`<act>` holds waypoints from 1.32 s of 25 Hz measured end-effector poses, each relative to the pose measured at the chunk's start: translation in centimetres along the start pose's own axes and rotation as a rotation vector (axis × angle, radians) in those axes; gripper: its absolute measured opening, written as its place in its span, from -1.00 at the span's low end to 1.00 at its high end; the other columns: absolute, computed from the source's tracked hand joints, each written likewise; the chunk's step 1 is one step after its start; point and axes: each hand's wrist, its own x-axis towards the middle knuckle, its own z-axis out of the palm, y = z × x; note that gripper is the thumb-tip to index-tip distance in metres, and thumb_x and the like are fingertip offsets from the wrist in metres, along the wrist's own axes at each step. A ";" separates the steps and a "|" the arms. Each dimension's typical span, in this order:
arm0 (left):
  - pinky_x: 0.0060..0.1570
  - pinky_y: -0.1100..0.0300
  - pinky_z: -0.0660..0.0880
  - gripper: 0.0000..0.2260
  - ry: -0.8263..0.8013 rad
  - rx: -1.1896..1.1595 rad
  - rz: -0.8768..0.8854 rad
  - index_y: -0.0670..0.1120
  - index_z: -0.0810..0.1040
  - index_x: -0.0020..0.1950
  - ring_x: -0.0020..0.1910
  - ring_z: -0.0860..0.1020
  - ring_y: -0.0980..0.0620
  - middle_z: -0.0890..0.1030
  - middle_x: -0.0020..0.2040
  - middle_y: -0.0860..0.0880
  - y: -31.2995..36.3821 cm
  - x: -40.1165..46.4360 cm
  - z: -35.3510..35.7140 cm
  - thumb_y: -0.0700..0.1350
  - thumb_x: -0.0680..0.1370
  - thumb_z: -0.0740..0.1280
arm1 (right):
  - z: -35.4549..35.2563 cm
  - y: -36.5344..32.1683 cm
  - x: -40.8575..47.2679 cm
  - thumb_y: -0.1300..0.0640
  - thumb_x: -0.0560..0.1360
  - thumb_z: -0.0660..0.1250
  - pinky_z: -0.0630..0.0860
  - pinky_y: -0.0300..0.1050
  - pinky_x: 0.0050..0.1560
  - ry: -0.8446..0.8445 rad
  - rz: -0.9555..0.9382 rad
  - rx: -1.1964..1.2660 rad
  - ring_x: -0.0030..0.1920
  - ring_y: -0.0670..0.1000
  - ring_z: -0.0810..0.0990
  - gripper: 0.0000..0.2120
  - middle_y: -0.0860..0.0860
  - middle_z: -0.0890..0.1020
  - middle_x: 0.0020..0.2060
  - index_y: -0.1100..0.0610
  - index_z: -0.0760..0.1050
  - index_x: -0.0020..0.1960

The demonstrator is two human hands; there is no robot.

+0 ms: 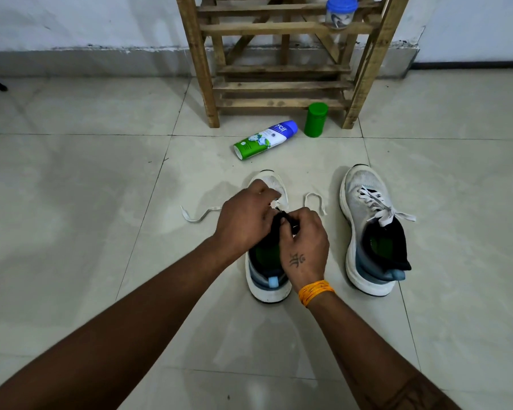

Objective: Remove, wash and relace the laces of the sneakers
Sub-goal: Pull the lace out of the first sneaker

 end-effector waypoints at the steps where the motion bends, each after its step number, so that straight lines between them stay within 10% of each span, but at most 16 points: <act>1: -0.18 0.02 0.54 -0.81 -0.090 0.072 0.050 0.01 0.66 0.14 -0.02 0.61 -0.10 0.61 0.05 -0.01 0.3 0.3 -0.2 -0.07 0.55 0.37 | 0.0 0.0 0.0 0.15 0.55 0.37 0.46 0.04 -0.15 0.000 -0.002 0.000 -0.16 0.04 0.53 -0.93 0.02 0.55 -0.14 0.12 0.50 -0.07; 8: -0.25 0.02 0.47 -0.87 -0.162 0.164 0.030 -0.05 0.61 -0.07 -0.10 0.59 -0.14 0.58 -0.09 -0.03 1.1 1.0 -0.3 -0.03 0.55 0.31 | -0.2 0.2 -0.3 0.16 0.56 0.35 0.46 0.04 -0.15 -0.007 -0.013 -0.011 -0.15 0.06 0.53 -0.94 0.03 0.54 -0.13 0.13 0.48 -0.06; 13: -0.20 0.02 0.53 -0.95 0.288 -0.151 -0.407 -0.03 0.59 -0.24 -0.22 0.58 -0.05 0.62 -0.24 0.02 -2.9 2.7 -2.5 -0.09 0.42 0.38 | -1.0 0.5 0.2 0.16 0.58 0.36 0.32 -0.13 -0.17 0.059 0.032 -0.017 -0.15 0.03 0.49 -0.91 0.02 0.53 -0.14 0.16 0.49 -0.05; 20: -0.12 0.12 0.46 -0.84 -0.245 -0.021 -0.075 0.08 0.68 -0.01 0.01 0.61 -0.01 0.65 -0.02 0.07 1.1 1.9 -1.3 0.06 0.44 0.47 | -0.5 0.2 -0.1 0.19 0.55 0.36 0.38 -0.01 -0.17 0.011 -0.012 -0.011 -0.17 0.06 0.49 -0.93 0.04 0.52 -0.15 0.15 0.47 -0.07; 24: -0.22 0.03 0.47 -0.90 -0.154 0.186 0.010 -0.04 0.60 -0.05 -0.08 0.59 -0.17 0.60 -0.06 -0.04 1.0 2.0 -1.0 -0.06 0.54 0.31 | -0.6 0.5 0.0 0.15 0.57 0.35 0.40 0.01 -0.17 0.011 -0.008 -0.025 -0.16 0.06 0.50 -0.90 0.03 0.53 -0.15 0.15 0.47 -0.07; 29: -0.27 0.01 0.44 -0.86 0.086 0.218 -0.311 -0.15 0.53 -0.05 -0.18 0.58 -0.25 0.55 -0.07 -0.13 -3.0 1.3 -1.7 -0.07 0.54 0.29 | -0.8 0.7 0.3 0.16 0.57 0.35 0.41 -0.04 -0.15 0.041 -0.005 -0.017 -0.15 0.05 0.51 -0.92 0.02 0.55 -0.15 0.15 0.50 -0.06; 33: -0.16 0.01 0.54 -0.76 -0.006 0.068 -0.043 -0.02 0.63 0.12 -0.06 0.63 -0.16 0.59 0.06 -0.04 -1.1 1.0 -1.8 0.03 0.52 0.33 | -0.7 0.7 0.3 0.17 0.56 0.36 0.36 -0.06 -0.18 0.031 -0.024 -0.020 -0.17 0.03 0.49 -0.93 0.01 0.53 -0.16 0.14 0.48 -0.07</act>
